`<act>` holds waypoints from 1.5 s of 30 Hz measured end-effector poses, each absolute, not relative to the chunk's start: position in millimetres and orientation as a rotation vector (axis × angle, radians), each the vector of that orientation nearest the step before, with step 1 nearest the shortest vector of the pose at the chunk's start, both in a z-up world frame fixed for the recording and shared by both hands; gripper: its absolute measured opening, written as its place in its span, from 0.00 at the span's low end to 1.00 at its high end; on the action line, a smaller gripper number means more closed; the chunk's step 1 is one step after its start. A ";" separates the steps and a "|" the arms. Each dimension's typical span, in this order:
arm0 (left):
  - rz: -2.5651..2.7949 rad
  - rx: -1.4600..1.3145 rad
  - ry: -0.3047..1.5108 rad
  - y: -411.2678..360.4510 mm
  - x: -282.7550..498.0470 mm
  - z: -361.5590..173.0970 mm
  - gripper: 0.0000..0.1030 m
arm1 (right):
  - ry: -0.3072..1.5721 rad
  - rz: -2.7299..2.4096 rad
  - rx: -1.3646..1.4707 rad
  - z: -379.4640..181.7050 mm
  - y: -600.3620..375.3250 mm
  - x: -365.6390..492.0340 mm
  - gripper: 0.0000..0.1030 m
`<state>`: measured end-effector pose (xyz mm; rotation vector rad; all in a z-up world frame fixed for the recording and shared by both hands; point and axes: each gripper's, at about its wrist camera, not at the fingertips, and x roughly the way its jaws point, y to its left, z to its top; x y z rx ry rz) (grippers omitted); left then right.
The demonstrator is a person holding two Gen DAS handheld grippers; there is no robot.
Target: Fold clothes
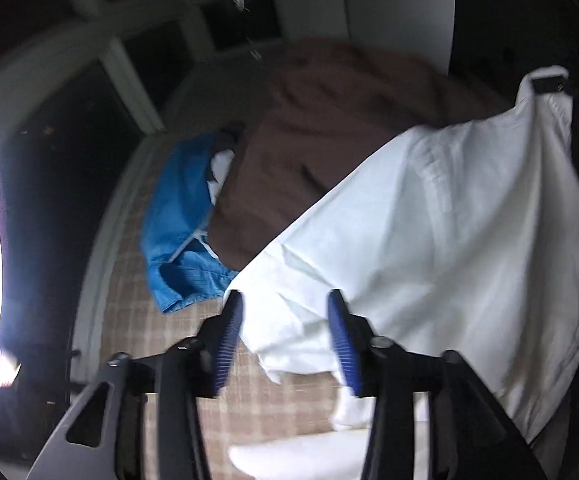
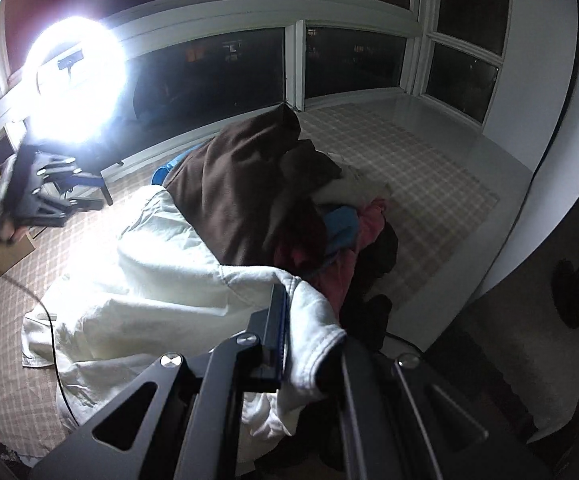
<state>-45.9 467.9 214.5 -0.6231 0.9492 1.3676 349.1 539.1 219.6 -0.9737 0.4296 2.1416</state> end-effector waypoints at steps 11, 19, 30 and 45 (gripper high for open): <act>1.151 -0.945 0.798 517.2 -99.2 144.6 0.63 | 0.461 2.140 -0.997 214.1 549.0 335.4 0.04; 1.185 -0.863 0.776 488.6 -74.3 153.4 0.00 | 0.478 2.161 -0.991 216.4 548.6 335.5 0.04; 1.182 -0.613 0.957 502.0 -40.9 191.1 0.64 | 0.468 2.163 -0.997 218.8 544.6 336.7 0.04; 1.188 -0.801 0.925 479.4 -51.6 182.1 0.02 | 0.482 2.190 -0.988 221.1 548.8 328.4 0.04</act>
